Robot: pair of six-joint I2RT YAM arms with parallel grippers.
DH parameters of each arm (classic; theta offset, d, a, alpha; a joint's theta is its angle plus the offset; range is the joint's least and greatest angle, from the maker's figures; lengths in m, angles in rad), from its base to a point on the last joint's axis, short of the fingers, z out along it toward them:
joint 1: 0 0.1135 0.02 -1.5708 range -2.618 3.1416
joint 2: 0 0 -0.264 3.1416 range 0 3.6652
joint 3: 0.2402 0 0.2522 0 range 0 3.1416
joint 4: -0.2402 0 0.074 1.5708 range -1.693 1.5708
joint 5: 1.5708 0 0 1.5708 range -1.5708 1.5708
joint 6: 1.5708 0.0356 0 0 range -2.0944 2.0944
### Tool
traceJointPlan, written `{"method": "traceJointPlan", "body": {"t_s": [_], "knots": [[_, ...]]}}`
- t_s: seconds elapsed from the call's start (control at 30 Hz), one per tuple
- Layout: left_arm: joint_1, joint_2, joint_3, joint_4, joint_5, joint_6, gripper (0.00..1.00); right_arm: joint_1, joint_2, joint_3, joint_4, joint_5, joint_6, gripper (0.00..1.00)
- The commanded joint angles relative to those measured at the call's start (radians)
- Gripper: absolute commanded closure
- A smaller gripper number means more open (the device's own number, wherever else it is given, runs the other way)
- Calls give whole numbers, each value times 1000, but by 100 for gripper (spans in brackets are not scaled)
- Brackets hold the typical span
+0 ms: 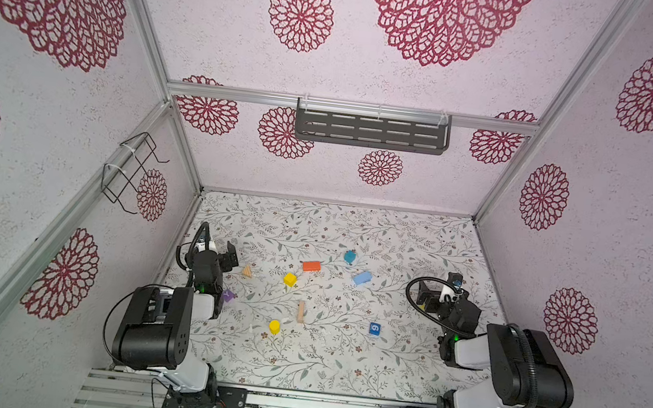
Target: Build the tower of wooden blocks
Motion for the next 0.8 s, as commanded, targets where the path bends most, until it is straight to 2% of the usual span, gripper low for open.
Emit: {"method": "traceJointPlan", "body": {"t_s": [0.0, 0.77], "knots": [[0, -18, -3, 3, 7, 4, 3, -2, -9, 17, 35, -19, -17, 1], [0, -16, -1, 1, 6, 3, 3, -15, -7, 34, 6, -1, 11, 1]]}}
